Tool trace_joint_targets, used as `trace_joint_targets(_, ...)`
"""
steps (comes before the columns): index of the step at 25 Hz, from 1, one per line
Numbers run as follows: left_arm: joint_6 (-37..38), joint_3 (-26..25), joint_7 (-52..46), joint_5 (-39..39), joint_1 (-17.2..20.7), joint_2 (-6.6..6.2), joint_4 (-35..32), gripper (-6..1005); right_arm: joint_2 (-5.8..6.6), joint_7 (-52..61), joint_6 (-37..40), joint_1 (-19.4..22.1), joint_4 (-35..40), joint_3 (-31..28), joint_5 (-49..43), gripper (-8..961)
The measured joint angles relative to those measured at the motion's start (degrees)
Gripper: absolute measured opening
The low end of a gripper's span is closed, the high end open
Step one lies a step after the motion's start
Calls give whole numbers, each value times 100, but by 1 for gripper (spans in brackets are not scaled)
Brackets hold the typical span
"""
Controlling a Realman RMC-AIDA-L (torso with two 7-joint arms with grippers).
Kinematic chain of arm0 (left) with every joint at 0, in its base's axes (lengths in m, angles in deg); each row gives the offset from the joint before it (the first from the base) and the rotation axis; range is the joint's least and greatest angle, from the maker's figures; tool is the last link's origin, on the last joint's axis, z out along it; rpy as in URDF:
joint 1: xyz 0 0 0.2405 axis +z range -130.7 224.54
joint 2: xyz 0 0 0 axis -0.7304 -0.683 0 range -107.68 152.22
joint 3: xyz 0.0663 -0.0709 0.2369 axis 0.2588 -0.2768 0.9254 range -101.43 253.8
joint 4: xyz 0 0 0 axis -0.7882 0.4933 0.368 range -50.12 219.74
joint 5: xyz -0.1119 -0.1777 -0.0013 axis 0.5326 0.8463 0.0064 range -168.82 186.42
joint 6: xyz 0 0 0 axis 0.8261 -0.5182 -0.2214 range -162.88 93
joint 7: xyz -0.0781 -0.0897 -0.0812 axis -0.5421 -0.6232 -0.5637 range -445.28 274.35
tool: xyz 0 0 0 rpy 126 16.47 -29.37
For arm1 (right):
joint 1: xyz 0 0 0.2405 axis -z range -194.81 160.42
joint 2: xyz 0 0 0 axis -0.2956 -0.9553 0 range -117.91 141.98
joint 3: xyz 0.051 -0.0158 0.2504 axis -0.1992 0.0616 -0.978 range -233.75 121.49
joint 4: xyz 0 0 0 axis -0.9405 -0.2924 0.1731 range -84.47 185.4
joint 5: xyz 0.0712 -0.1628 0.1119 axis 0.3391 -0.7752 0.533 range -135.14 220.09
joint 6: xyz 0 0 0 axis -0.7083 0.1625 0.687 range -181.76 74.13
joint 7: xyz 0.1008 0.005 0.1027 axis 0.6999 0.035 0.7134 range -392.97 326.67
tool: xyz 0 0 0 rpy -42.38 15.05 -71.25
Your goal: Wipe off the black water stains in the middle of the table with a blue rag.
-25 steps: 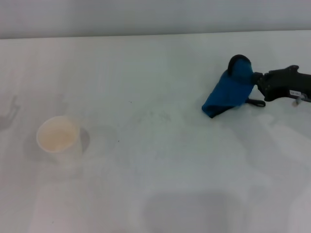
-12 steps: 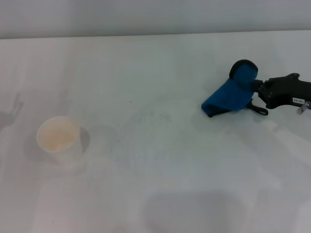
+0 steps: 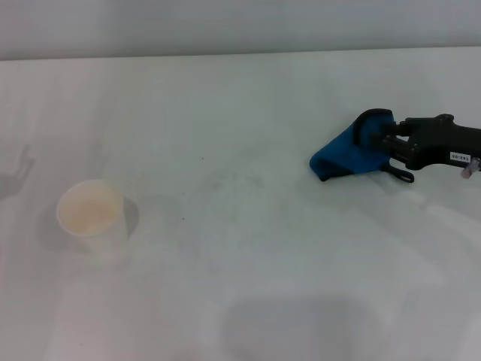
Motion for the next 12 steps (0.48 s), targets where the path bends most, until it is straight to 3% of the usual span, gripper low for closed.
trace_joint_targets(6, 0, 0, 0, 0, 1, -5, 6, 891, 15, -39, -139, -101, -195, -277, 31, 289)
trace_joint_targets(12, 0, 0, 0, 0, 11, -5, -6, 891, 10, -1048, -177, -72, -416, -592, 1082, 293)
